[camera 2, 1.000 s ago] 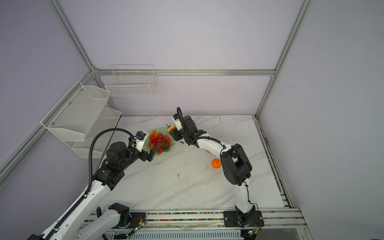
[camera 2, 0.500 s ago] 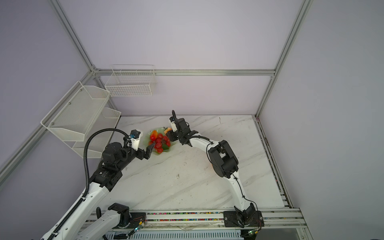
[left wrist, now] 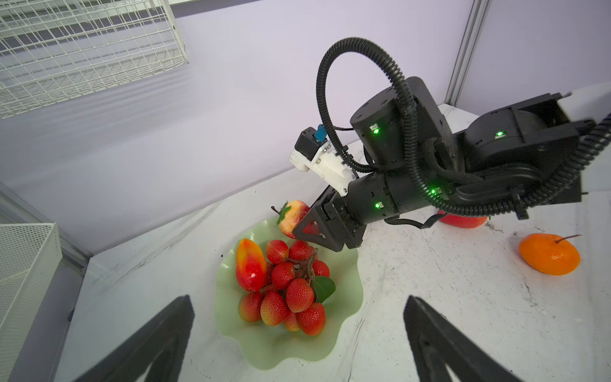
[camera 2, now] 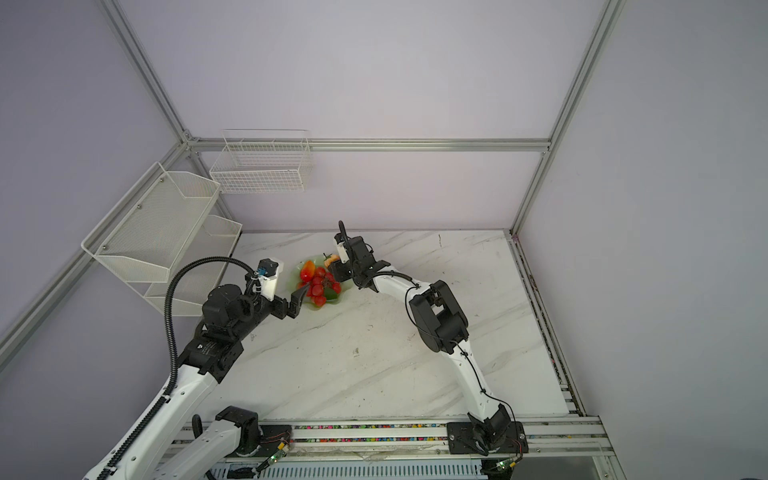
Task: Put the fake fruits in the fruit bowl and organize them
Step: 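Carry the apple-like fruit to the green bowl with the right gripper and release, then move the right gripper back and grasp the red strawberry-shaped fruit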
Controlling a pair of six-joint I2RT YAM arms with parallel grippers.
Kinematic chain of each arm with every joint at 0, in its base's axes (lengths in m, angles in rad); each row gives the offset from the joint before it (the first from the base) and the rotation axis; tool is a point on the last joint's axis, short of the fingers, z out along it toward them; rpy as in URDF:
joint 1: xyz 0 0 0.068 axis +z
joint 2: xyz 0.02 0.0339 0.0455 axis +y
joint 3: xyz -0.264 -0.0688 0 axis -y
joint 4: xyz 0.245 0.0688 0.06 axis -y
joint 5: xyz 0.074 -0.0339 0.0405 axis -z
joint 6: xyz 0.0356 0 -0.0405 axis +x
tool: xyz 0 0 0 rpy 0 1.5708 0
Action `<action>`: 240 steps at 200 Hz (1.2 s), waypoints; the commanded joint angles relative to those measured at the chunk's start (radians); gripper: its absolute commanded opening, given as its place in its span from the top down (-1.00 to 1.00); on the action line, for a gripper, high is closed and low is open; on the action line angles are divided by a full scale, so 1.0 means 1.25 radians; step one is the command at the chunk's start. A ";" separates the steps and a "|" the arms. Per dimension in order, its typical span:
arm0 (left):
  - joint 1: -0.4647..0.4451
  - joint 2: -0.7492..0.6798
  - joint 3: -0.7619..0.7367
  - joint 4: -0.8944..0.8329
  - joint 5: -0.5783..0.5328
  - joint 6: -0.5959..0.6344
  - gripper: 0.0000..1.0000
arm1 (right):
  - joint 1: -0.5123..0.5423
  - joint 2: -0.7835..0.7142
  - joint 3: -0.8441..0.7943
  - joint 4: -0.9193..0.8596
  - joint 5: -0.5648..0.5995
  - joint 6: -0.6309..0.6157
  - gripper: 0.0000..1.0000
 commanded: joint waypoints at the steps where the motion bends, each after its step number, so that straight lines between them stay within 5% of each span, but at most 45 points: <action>1: 0.008 -0.013 -0.030 0.031 0.015 -0.026 -1.00 | 0.010 0.012 0.031 -0.023 0.005 -0.004 -0.13; 90: 0.013 -0.010 -0.031 0.030 0.030 -0.029 -1.00 | 0.016 -0.016 0.043 -0.036 0.023 -0.007 -0.56; 124: 0.014 -0.007 -0.030 0.032 0.049 -0.031 -1.00 | 0.015 -0.116 -0.072 -0.014 0.088 0.013 -0.63; 181: -0.003 0.098 -0.008 0.057 0.388 -0.047 -1.00 | -0.129 -0.466 -0.492 -0.081 0.215 0.330 -0.74; 210: -0.047 0.122 -0.003 0.056 0.406 -0.048 -1.00 | -0.230 -0.577 -0.611 -0.171 0.204 0.402 -0.77; 240: -0.076 0.107 -0.010 0.055 0.390 -0.043 -1.00 | -0.258 -0.627 -0.672 -0.141 0.091 0.505 -0.86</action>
